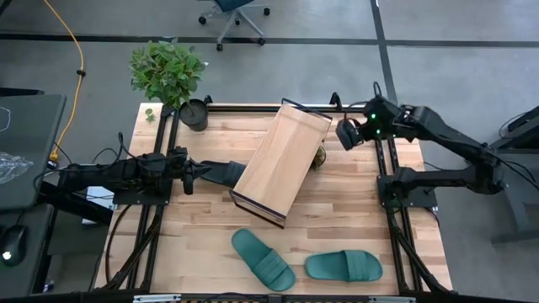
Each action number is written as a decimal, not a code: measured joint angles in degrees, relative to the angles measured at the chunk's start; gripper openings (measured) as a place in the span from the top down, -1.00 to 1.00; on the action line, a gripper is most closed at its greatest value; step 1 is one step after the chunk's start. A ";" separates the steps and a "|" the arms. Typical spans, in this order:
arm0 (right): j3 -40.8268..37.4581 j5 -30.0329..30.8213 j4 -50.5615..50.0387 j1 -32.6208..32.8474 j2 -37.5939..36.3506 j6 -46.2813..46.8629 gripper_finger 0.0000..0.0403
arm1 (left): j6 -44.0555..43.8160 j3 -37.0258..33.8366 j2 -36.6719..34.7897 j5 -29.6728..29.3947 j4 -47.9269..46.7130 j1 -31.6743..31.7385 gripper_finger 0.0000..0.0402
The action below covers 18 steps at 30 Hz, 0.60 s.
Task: Pick and place slides into the shelf
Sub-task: Put the right black slipper on the shelf
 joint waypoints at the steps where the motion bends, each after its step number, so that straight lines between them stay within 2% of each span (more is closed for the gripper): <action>1: 1.81 -0.28 -0.48 0.04 0.80 0.43 1.00 | 0.00 0.00 0.00 0.02 -0.01 0.02 1.00; 8: 14.15 -0.32 -3.41 3.75 9.58 5.19 1.00 | 1.01 0.00 0.00 -0.01 0.01 0.01 1.00; 12: 21.05 1.62 -11.34 6.18 16.75 9.95 1.00 | 1.36 -0.01 0.00 0.30 0.01 0.01 1.00; 18: 30.45 2.26 -17.24 9.67 25.87 18.93 1.00 | 1.40 0.00 0.00 5.14 0.05 0.02 1.00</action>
